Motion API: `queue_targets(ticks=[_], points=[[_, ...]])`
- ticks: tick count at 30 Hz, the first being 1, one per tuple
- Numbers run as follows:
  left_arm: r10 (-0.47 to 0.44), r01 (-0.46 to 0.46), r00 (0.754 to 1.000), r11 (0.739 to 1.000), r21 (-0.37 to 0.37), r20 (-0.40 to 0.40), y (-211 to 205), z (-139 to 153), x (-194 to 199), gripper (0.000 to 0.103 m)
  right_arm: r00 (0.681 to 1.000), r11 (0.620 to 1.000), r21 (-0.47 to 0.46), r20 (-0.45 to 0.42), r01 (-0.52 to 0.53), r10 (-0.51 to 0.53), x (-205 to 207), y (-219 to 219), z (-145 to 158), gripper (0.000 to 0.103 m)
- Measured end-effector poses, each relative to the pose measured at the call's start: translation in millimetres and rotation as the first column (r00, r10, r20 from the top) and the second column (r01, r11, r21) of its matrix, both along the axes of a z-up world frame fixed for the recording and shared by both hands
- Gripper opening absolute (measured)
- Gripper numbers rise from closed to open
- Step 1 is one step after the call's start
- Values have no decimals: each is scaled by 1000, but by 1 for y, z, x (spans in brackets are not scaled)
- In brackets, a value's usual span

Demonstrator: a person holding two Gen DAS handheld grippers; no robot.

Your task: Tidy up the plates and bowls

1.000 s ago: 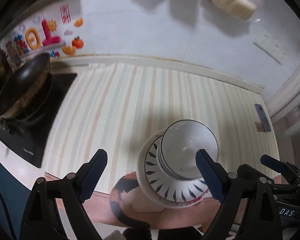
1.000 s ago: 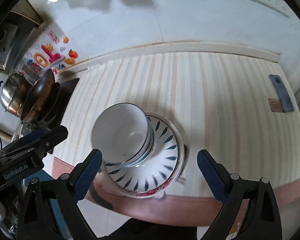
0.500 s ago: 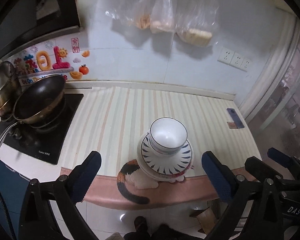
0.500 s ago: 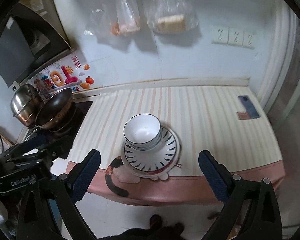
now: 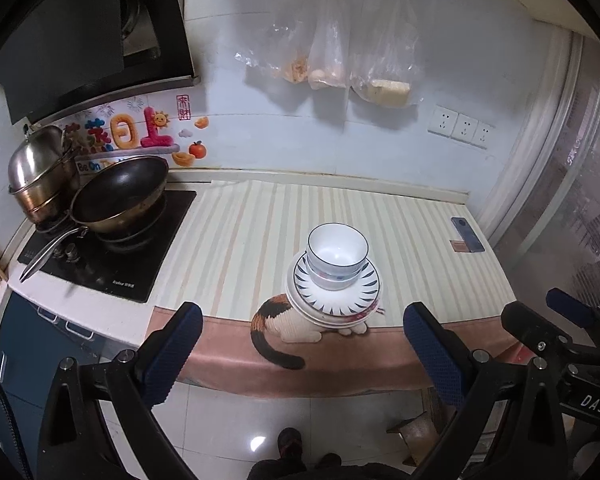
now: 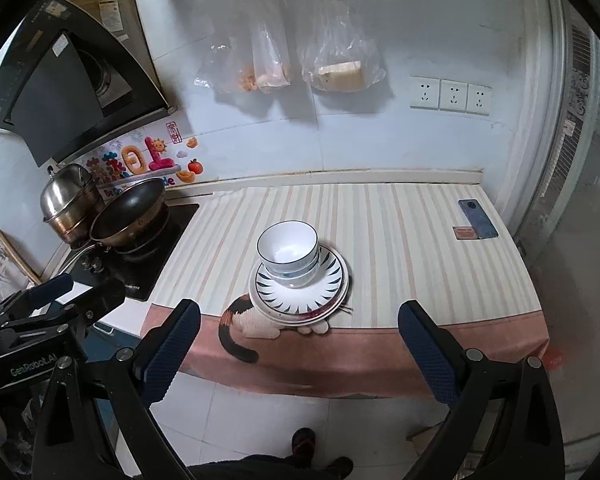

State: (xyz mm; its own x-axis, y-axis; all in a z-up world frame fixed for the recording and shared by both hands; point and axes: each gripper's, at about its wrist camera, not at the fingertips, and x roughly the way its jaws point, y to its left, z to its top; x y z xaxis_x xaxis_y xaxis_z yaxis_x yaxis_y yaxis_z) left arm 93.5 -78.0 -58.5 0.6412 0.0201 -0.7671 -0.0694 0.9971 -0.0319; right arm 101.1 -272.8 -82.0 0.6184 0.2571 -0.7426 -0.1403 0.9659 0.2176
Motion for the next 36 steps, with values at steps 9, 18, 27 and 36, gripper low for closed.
queue_targets(ticks=[9,18,27,36], points=[[18,-20,998,999,44,53,-5,12,-30,103,999,1000,5,30,15,-15,-25,-11,12,101],[19,-24,997,998,60,74,-3,18,-42,103,999,1000,-2,45,12,-12,-30,-13,17,102],[23,-29,996,997,66,88,-4,21,-48,103,999,1000,0,43,7,-7,-32,-13,18,102],[22,-28,996,997,65,89,-3,22,-49,103,999,1000,1,39,7,-7,-36,-11,17,102]])
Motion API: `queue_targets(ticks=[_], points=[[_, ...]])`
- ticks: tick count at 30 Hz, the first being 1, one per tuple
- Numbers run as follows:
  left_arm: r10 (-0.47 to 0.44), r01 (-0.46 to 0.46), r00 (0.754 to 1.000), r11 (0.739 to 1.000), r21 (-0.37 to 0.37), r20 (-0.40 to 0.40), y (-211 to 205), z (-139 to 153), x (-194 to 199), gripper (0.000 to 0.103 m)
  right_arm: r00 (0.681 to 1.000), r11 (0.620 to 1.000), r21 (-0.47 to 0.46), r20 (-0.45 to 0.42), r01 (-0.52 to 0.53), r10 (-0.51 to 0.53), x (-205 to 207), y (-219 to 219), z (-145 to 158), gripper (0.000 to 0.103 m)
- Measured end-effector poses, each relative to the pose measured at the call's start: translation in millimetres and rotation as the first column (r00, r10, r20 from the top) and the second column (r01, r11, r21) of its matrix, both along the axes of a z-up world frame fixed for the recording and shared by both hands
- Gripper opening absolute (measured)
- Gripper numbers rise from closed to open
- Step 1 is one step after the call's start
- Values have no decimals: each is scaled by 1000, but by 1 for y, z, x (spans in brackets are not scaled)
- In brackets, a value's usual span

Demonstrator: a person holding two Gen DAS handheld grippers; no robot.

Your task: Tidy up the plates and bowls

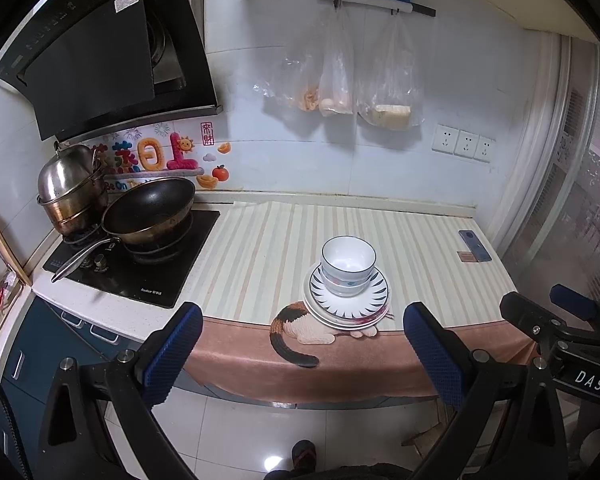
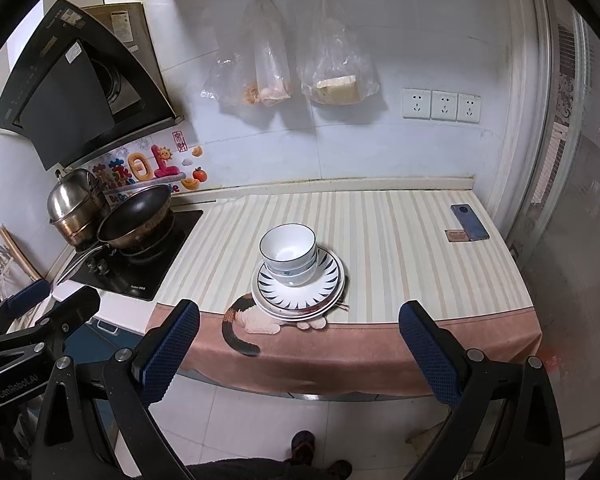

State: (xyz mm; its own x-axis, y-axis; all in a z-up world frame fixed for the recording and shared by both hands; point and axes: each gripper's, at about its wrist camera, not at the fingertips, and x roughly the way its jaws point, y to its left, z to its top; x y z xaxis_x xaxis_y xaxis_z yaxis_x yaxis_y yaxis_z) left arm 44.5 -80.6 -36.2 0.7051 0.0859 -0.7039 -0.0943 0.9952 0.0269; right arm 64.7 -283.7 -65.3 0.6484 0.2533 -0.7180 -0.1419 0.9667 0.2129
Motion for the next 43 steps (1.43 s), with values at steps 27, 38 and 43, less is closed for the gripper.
queue_targets(ticks=[27,38,43], points=[[-6,5,1000,1000,-23,-22,-4,-3,7,103,1000,1000,-6,-11,20,-20,0,-1,-4,102],[-6,5,1000,1000,-27,-22,-7,-5,10,103,999,1000,-11,-25,22,-22,2,1,-7,102],[-8,7,1000,1000,-23,-23,-8,-5,12,103,999,1000,-14,-24,24,-25,1,2,-7,102]])
